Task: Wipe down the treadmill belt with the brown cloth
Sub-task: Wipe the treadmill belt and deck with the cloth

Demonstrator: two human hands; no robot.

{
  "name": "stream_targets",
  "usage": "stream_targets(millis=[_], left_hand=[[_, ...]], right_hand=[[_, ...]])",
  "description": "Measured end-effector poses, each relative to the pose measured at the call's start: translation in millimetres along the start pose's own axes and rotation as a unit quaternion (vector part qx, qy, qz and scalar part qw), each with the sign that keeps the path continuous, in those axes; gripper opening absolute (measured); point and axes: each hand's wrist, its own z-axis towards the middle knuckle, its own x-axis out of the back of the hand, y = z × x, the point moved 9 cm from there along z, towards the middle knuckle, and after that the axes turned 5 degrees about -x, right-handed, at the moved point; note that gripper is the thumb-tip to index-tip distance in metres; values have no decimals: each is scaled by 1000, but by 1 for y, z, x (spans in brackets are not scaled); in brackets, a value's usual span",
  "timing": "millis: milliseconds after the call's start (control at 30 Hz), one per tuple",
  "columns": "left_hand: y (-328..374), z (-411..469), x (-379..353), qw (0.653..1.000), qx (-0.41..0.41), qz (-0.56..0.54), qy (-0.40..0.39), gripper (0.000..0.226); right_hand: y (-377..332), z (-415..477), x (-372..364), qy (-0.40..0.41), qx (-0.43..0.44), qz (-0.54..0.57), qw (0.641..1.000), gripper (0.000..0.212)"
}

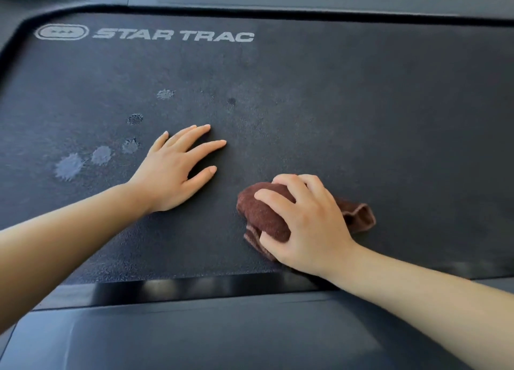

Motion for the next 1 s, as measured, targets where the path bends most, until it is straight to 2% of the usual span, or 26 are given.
stream_targets(millis=[233, 367, 500, 667, 733, 833, 1000], left_hand=[[-64, -10, 19, 994, 94, -13, 53, 63], [-72, -10, 16, 995, 83, -5, 45, 69], [-78, 8, 14, 996, 82, -8, 30, 73], [-99, 59, 15, 998, 54, -4, 23, 61], [-123, 91, 22, 996, 77, 4, 44, 57], [-176, 130, 36, 984, 163, -4, 72, 59], [-197, 147, 34, 989, 130, 8, 76, 63]], right_hand=[[-10, 62, -20, 16, -36, 9, 999, 45], [-8, 62, -21, 39, 2, 23, 999, 47], [5, 115, -29, 40, -46, 14, 998, 45], [21, 188, -46, 59, -87, -14, 994, 43], [30, 216, -49, 71, -96, -16, 993, 43], [42, 258, -56, 77, -97, -11, 992, 44], [59, 319, -67, 93, -96, -17, 991, 46]])
